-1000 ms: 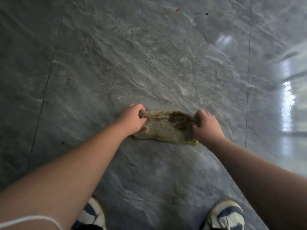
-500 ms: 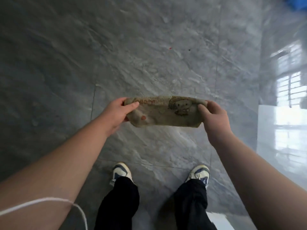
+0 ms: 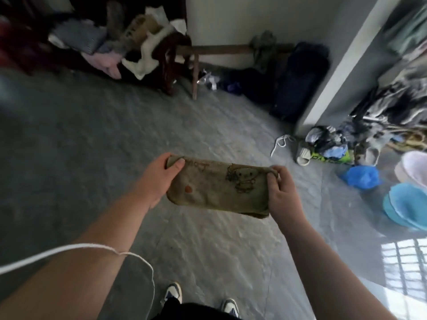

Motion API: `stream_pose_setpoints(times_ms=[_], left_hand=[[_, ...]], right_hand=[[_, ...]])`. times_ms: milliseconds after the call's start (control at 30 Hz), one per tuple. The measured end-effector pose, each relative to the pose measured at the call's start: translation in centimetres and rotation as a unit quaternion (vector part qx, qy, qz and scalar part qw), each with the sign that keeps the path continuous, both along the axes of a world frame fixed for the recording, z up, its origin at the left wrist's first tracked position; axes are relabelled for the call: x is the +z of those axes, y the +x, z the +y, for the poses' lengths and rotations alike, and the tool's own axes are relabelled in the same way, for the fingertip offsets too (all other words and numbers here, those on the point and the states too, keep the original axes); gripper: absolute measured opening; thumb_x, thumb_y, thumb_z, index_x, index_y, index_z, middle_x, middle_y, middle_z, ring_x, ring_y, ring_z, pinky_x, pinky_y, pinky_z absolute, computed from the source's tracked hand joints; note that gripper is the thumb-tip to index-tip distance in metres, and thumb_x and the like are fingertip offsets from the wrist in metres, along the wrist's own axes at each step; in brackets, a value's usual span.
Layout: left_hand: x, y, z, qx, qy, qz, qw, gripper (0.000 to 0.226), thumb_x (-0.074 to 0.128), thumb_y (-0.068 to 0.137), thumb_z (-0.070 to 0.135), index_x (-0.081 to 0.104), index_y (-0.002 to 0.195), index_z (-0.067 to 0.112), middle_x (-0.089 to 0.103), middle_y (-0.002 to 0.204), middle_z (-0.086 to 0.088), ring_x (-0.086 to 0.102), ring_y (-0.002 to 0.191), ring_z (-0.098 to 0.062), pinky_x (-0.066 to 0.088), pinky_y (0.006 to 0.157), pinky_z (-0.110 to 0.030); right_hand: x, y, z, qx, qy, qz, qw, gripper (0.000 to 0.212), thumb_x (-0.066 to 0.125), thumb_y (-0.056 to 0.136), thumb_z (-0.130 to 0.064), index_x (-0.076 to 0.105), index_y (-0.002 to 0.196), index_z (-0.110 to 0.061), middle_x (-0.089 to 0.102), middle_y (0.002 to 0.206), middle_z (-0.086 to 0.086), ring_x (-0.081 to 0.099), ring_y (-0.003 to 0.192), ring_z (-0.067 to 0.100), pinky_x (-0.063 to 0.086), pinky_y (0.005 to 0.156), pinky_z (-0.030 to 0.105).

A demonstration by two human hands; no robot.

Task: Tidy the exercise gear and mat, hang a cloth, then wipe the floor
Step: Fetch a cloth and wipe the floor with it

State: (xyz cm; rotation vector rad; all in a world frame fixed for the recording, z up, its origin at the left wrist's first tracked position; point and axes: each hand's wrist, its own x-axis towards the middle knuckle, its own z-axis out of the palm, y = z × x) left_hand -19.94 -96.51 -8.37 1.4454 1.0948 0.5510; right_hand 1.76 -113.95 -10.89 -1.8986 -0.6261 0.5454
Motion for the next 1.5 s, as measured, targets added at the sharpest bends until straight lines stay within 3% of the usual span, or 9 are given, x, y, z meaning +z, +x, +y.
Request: stream_pose_setpoints(times_ms=[200, 333, 433, 767, 933, 1167, 1333, 1433, 1500], left_hand=[[8.2, -7.1, -3.3, 0.105, 0.115, 0.006, 0.988, 0.016, 0.058, 0.097, 0.035, 0.063, 0.091, 0.021, 0.067, 0.089, -0.003, 0.064, 0.084, -0.019, 0.051, 0.069, -0.036], [8.7, -12.2, -5.8, 0.150, -0.078, -0.108, 0.980, 0.019, 0.062, 0.094, 0.016, 0.066, 0.112, 0.011, 0.074, 0.102, -0.010, 0.070, 0.095, -0.027, 0.056, 0.079, -0.040], [8.1, -15.9, -7.1, 0.170, -0.145, -0.189, 0.956, 0.029, 0.056, 0.090, 0.000, 0.061, 0.119, -0.001, 0.073, 0.094, -0.013, 0.070, 0.081, -0.024, 0.058, 0.067, -0.036], [7.8, -28.7, -6.7, 0.333, -0.041, -0.232, 0.913, 0.028, 0.055, 0.096, 0.002, 0.062, 0.123, 0.006, 0.070, 0.115, -0.016, 0.068, 0.106, -0.033, 0.058, 0.078, -0.048], [7.7, -39.5, -6.4, 0.382, 0.007, -0.221, 0.897, 0.030, 0.056, 0.097, 0.005, 0.061, 0.127, 0.010, 0.070, 0.118, -0.011, 0.070, 0.103, -0.026, 0.058, 0.078, -0.038], [8.0, -54.5, -4.7, 0.417, 0.010, -0.267, 0.868, 0.050, 0.038, 0.095, -0.013, 0.063, 0.121, 0.022, 0.070, 0.118, -0.011, 0.067, 0.108, -0.025, 0.056, 0.080, -0.031], [8.3, -63.6, -2.9, 0.382, 0.002, -0.236, 0.893, 0.059, 0.033, 0.092, -0.015, 0.056, 0.135, 0.018, 0.067, 0.126, -0.006, 0.064, 0.117, -0.020, 0.055, 0.089, -0.033], [8.3, -68.2, -1.6, 0.412, 0.044, -0.099, 0.905, 0.043, 0.044, 0.096, -0.007, 0.063, 0.121, 0.021, 0.070, 0.119, -0.004, 0.069, 0.099, -0.006, 0.056, 0.073, -0.024], [7.2, -71.5, -0.3, 0.486, 0.109, 0.023, 0.867, 0.030, 0.054, 0.094, -0.002, 0.065, 0.106, 0.023, 0.070, 0.111, -0.004, 0.068, 0.087, -0.004, 0.053, 0.071, -0.023]], right_hand=[[9.2, -3.0, 2.7, 0.135, 0.023, -0.079, 0.987, 0.011, 0.049, 0.100, -0.027, 0.057, 0.107, -0.023, 0.063, 0.091, -0.007, 0.060, 0.087, 0.017, 0.050, 0.083, 0.040], [11.2, -7.9, 5.8, 0.251, -0.021, 0.006, 0.968, 0.019, 0.051, 0.099, -0.035, 0.061, 0.105, -0.020, 0.068, 0.095, 0.004, 0.067, 0.088, 0.025, 0.056, 0.083, 0.052], [12.0, -12.9, 8.0, 0.339, -0.032, 0.082, 0.937, 0.015, 0.051, 0.101, -0.024, 0.061, 0.106, -0.015, 0.070, 0.099, 0.013, 0.070, 0.088, 0.029, 0.060, 0.075, 0.050], [11.5, -34.4, 12.8, 0.493, -0.018, 0.131, 0.860, 0.018, 0.054, 0.095, -0.036, 0.071, 0.101, -0.033, 0.075, 0.096, -0.004, 0.071, 0.092, 0.019, 0.059, 0.084, 0.049], [12.4, -46.7, 15.0, 0.521, -0.006, 0.181, 0.834, 0.024, 0.047, 0.103, -0.032, 0.071, 0.105, -0.032, 0.075, 0.097, -0.001, 0.070, 0.094, 0.027, 0.056, 0.077, 0.043], [13.6, -64.3, 18.0, 0.650, 0.034, 0.172, 0.740, 0.040, 0.059, 0.090, 0.000, 0.065, 0.115, -0.031, 0.074, 0.106, -0.004, 0.071, 0.094, 0.013, 0.061, 0.071, 0.039], [12.3, -72.7, 22.0, 0.641, 0.032, 0.146, 0.753, 0.060, 0.048, 0.075, 0.018, 0.063, 0.115, -0.024, 0.074, 0.095, 0.000, 0.072, 0.084, 0.017, 0.061, 0.066, 0.044], [11.4, -76.3, 25.1, 0.635, 0.000, 0.184, 0.750, 0.060, 0.042, 0.077, 0.019, 0.066, 0.113, -0.023, 0.074, 0.101, 0.008, 0.072, 0.091, 0.024, 0.061, 0.069, 0.046], [11.1, -78.4, 27.3, 0.650, -0.015, 0.221, 0.727, 0.060, 0.041, 0.080, 0.019, 0.067, 0.115, -0.022, 0.072, 0.107, 0.013, 0.071, 0.098, 0.029, 0.060, 0.076, 0.049]])
